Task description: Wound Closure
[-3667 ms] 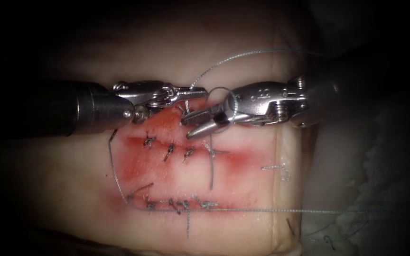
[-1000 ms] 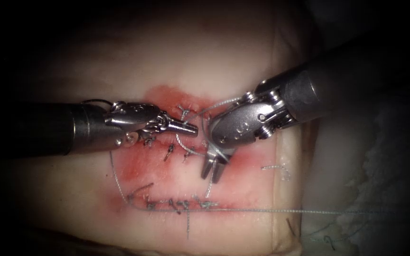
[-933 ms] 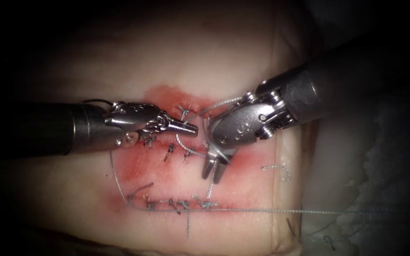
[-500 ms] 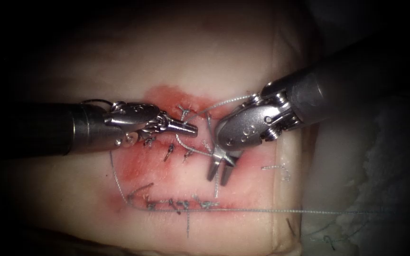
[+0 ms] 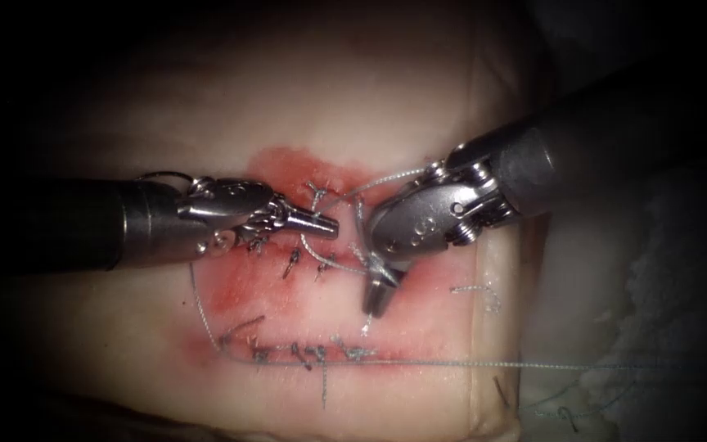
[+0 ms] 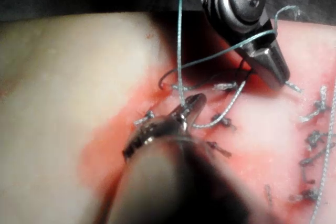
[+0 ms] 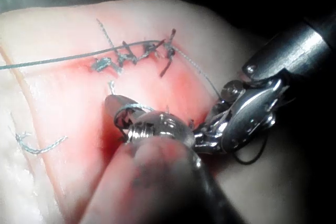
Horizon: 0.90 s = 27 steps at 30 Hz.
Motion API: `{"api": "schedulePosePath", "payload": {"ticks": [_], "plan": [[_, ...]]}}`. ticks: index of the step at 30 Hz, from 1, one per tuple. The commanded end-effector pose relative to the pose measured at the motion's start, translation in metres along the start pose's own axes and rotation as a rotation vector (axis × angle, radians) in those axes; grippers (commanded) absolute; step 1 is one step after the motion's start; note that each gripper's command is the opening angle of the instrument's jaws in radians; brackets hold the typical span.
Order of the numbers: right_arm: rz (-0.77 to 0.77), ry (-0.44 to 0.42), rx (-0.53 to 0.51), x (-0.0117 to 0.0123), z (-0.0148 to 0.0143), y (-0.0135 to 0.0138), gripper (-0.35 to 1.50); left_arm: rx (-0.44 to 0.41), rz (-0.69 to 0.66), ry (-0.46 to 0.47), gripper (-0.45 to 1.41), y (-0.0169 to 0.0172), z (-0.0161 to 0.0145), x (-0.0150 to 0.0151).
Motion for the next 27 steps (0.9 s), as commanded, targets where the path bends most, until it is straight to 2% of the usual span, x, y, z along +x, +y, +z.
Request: {"api": "schedulePosePath", "payload": {"ticks": [1, 6, 9, 10, 11, 17, 25, 26, 27], "plan": [[0.001, -0.016, 0.034, 0.0005, -0.0001, -0.0008, -0.35, -0.002, 0.002, 0.004, -0.45, 0.0006, 0.0006, -0.0003], [0.065, -0.096, 0.204, 0.0021, -0.0015, 0.0002, -0.35, -0.014, 0.002, 0.037, -0.45, 0.0003, -0.0001, -0.0005], [0.142, -0.103, 0.384, 0.0038, -0.0034, 0.0014, -0.35, -0.021, 0.001, 0.067, -0.45, -0.0001, -0.0009, -0.0008], [0.168, -0.118, 0.421, 0.0042, -0.0038, 0.0017, -0.35, -0.027, 0.001, 0.069, -0.45, -0.0002, -0.001, -0.0009], [0.228, -0.168, 0.509, 0.0052, -0.0049, 0.0023, -0.35, -0.033, 0.0, 0.077, -0.45, -0.0005, -0.0013, -0.0011], [0.392, -0.259, 0.688, 0.0072, -0.005, 0.0037, -0.35, -0.047, 0.003, 0.115, -0.45, -0.0018, -0.002, -0.0004], [0.714, -0.584, 0.941, 0.0082, -0.0026, 0.0036, -0.35, -0.061, 0.017, 0.163, -0.45, -0.0042, -0.0029, 0.0018], [0.802, -0.648, 0.995, 0.0084, -0.0014, 0.0032, -0.35, -0.056, 0.018, 0.165, -0.45, -0.0051, -0.003, 0.0021], [0.835, -0.675, 1.018, 0.0085, -0.0008, 0.003, -0.35, -0.056, 0.018, 0.168, -0.45, -0.0055, -0.0031, 0.0023]]}}
